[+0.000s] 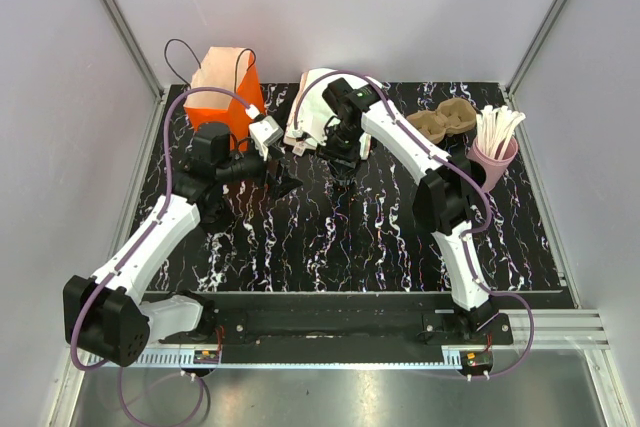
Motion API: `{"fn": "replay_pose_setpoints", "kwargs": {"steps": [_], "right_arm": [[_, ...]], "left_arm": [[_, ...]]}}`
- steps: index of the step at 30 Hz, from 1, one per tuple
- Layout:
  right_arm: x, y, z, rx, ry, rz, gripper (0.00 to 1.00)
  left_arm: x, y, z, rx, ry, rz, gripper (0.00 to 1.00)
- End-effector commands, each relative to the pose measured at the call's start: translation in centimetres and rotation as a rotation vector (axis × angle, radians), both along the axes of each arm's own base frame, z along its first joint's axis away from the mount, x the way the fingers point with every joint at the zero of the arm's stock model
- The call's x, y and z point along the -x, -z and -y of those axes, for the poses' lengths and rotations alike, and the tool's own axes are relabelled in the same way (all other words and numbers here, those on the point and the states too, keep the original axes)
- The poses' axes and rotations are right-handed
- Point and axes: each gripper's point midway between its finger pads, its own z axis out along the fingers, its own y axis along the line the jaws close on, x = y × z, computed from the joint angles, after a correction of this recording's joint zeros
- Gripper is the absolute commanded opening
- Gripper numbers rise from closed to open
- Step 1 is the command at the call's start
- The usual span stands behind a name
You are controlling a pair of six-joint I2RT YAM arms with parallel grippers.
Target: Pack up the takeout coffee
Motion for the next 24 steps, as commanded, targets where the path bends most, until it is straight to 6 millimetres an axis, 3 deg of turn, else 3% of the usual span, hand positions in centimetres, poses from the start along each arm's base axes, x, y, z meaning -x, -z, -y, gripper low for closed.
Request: {"fn": "replay_pose_setpoints", "kwargs": {"steps": [1,4,12,17,19,23,24], "right_arm": [[0.1,-4.1,-0.5,-0.052,-0.025,0.092,0.44],[0.3,-5.2,-0.6,-0.076,-0.022,0.101,0.51],[1.8,-8.1,-0.8,-0.144,-0.021,0.092,0.57],[0.6,-11.6,-0.5,-0.243,0.184,0.097,0.65],[-0.1,-13.0,0.5,-0.309,0.287,0.065,0.67],[-2.7,-13.7,3.6,-0.406,0.511,0.069,0.77],[-2.8,-14.6,4.2,-0.442,0.544,0.088,0.82]], "left_arm": [[-0.6,-1.0,0.2,0.020,0.014,0.055,0.99],[-0.5,-1.0,0.2,0.022,0.017,0.054,0.99],[-0.6,-1.2,0.4,0.028,0.017,0.049,0.99],[-2.5,-0.6,0.6,0.028,-0.036,-0.006,0.99],[-3.6,-0.2,1.0,0.023,-0.048,-0.027,0.99],[-5.9,0.3,1.8,-0.007,-0.106,-0.044,0.99],[-6.3,0.3,2.3,-0.017,-0.112,-0.044,0.99]]}}
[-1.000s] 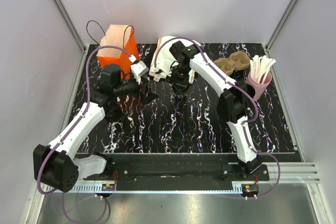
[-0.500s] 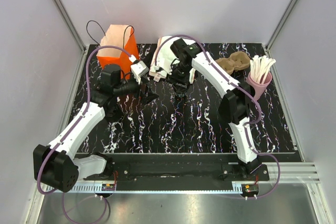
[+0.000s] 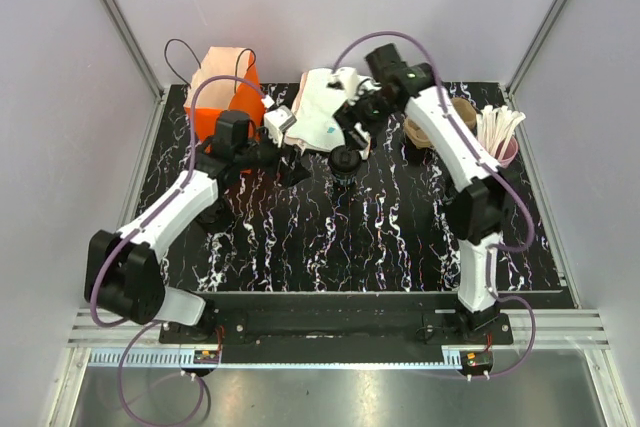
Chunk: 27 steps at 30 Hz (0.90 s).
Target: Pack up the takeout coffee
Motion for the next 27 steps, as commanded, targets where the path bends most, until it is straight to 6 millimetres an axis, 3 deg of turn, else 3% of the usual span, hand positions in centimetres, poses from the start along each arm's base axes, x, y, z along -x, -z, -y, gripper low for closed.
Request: {"fn": "replay_pose_setpoints", "kwargs": {"steps": [1,3,4,5,6,8,9,12,20,27], "right_arm": [[-2.8,-4.0,3.5,-0.216,0.301,0.040,0.85],[-3.7,-4.2,4.0,-0.269,0.352,0.059,0.89],[-3.9,-2.8,4.8,-0.257,0.389,0.040,0.89],[-4.2,-2.4,5.0,-0.264,0.408,0.035,0.89],[-4.7,-2.3,4.8,-0.289,0.428,0.035,0.89],[-5.0,-0.9,5.0,-0.300,0.454,0.003,0.88],[-5.4,-0.6,4.7,-0.330,0.462,-0.011,0.88],[-6.0,0.3,4.0,-0.386,0.483,-0.071,0.86],[-7.1,4.1,2.8,-0.447,0.530,-0.217,0.83],[-6.3,7.2,2.5,-0.444,0.547,-0.306,0.83]], "left_arm": [[-4.3,-2.1,1.2,-0.019,-0.099,0.074,0.99],[-6.0,-3.3,1.7,-0.001,-0.135,0.063,0.99],[-6.8,-1.9,2.0,-0.016,-0.148,0.013,0.99],[-7.9,-3.2,2.3,0.003,-0.170,0.020,0.99],[-8.7,-1.8,2.6,-0.012,-0.175,-0.017,0.99],[-9.9,-2.4,3.2,0.014,-0.195,-0.036,0.99],[-10.7,-1.3,3.6,0.008,-0.199,-0.061,0.99],[-12.0,-0.3,4.3,0.020,-0.207,-0.093,0.99],[-12.5,2.0,5.6,0.043,-0.184,-0.171,0.99],[-12.1,2.1,6.0,0.062,-0.155,-0.197,0.99]]}}
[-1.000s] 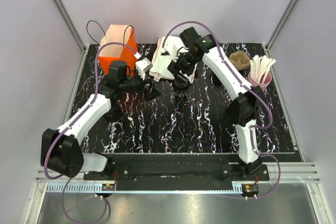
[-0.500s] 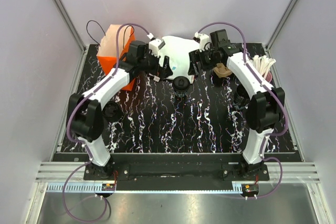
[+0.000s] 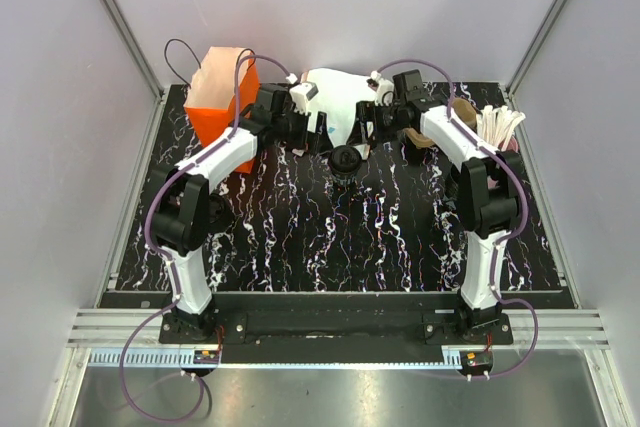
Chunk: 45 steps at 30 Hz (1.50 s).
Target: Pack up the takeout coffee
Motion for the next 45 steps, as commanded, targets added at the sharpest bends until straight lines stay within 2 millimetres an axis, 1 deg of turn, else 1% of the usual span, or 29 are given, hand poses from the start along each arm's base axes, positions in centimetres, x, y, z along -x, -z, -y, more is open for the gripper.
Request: {"fn": "replay_pose_setpoints", "kwargs": {"steps": [1,5,15,20,29,33,37,38,42,43,45], "right_arm": [[0.1,0.2,-0.6,-0.057,-0.005,-0.015,0.83],[0.7,0.9,-0.5,-0.056,-0.005,-0.040,0.83],[1.6,1.9,-0.8,-0.080,-0.005,-0.092,0.80],[1.9,2.1,-0.9,-0.090,-0.004,-0.109,0.76],[2.6,2.4,-1.3,-0.120,-0.011,-0.157,0.72],[2.9,2.7,-1.3,-0.125,-0.011,-0.173,0.69],[3.2,3.5,-1.3,-0.128,-0.007,-0.202,0.67],[3.3,3.7,-1.3,-0.127,-0.008,-0.205,0.66],[3.5,4.0,-1.4,-0.130,-0.010,-0.220,0.54],[3.6,4.0,-1.4,-0.135,-0.013,-0.222,0.47],[3.6,4.1,-1.6,-0.139,-0.013,-0.228,0.41]], "left_arm": [[-0.8,-3.3,1.4,0.077,0.037,0.063,0.99],[-0.5,-2.9,2.0,0.079,0.053,0.051,0.99],[-0.6,-2.2,2.5,0.068,0.057,0.042,0.99],[-0.6,-1.5,2.7,0.057,0.061,0.033,0.99],[-0.5,-0.6,2.7,0.046,0.062,0.020,0.99],[-0.3,-0.6,2.9,0.047,0.068,0.019,0.99],[-0.3,-0.2,2.9,0.044,0.066,0.013,0.99],[-0.2,0.0,2.9,0.045,0.066,0.008,0.99],[-0.1,0.1,2.8,0.044,0.063,0.004,0.99],[0.0,0.3,2.9,0.043,0.066,0.001,0.99],[0.1,0.3,3.0,0.044,0.069,0.001,0.99]]}}
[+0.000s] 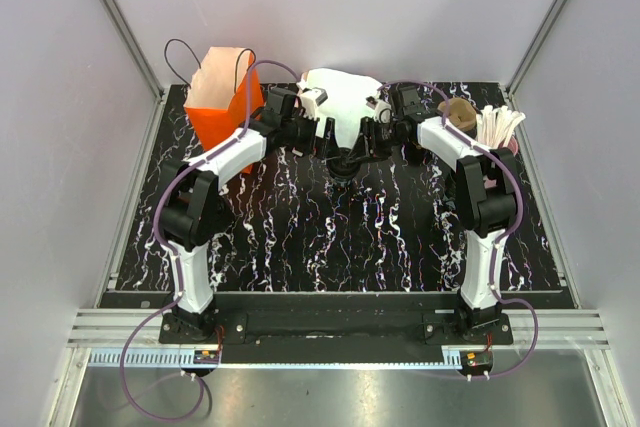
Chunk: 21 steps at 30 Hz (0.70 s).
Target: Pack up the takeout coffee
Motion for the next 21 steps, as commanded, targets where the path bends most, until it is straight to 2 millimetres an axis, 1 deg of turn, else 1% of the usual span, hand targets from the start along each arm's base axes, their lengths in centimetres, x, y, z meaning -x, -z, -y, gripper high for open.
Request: {"fn": "replay_pose_setpoints", "kwargs": {"steps": [1,4,8,16,19,20,21], "right_arm": [[-0.2,0.3,-0.3,-0.024,-0.005,-0.007,0.36],[-0.3,0.4,-0.3,-0.028,-0.002,-0.011,0.29],[-0.1,0.9,-0.3,-0.029,-0.004,-0.030,0.25],[-0.5,1.0,-0.5,-0.034,-0.002,-0.044,0.23],[-0.7,0.7,-0.5,-0.028,-0.001,-0.048,0.23],[-0.7,0.5,-0.5,-0.028,-0.004,-0.045,0.23],[-0.7,0.2,-0.5,-0.028,-0.007,-0.043,0.22]], "left_arm": [[-0.5,-1.4,0.9,0.034,0.021,0.051,0.99],[-0.3,-1.1,0.9,0.032,0.024,0.047,0.99],[0.0,-0.8,0.9,0.034,0.025,0.040,0.99],[0.1,-0.8,1.4,0.062,0.036,0.010,0.99],[-0.1,-1.5,1.3,0.110,0.045,-0.014,0.99],[-0.4,-1.8,0.8,0.133,0.029,-0.032,0.99],[-0.7,-2.2,0.7,0.156,0.030,-0.032,0.99]]}}
